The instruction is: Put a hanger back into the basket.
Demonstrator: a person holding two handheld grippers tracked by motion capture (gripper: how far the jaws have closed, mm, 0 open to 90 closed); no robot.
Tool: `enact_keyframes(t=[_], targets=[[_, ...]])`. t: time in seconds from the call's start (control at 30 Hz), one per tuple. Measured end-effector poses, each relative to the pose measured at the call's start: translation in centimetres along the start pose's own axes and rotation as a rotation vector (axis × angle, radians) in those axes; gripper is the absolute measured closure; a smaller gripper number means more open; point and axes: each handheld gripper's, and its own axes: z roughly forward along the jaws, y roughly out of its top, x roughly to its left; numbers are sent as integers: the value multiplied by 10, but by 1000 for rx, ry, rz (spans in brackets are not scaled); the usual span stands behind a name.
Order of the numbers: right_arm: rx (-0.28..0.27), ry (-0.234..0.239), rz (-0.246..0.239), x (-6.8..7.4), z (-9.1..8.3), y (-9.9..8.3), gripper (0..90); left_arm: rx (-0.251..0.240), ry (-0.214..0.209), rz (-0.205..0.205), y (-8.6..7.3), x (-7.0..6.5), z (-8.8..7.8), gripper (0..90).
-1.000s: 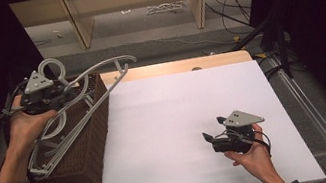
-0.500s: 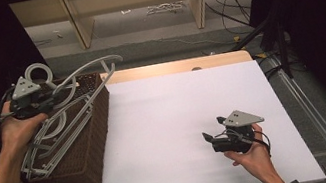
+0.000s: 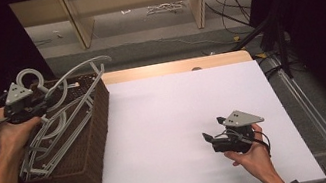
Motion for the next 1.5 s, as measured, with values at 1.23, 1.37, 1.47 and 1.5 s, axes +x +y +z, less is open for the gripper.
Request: enact_keyframes(t=[1.23,1.37,1.47,1.5], targets=[[8,-3,-5,-1,1,-1,272,137,42,-63,-62,33,-3,804],[4,-10,2,-2,0,-1,271,201,15,-13,-65,34,-1,807],[4,-11,2,-2,0,-1,272,227,7,-6,-70,30,5,804],[20,-8,2,-1,0,-1,272,228,6,-2,-71,29,7,804]])
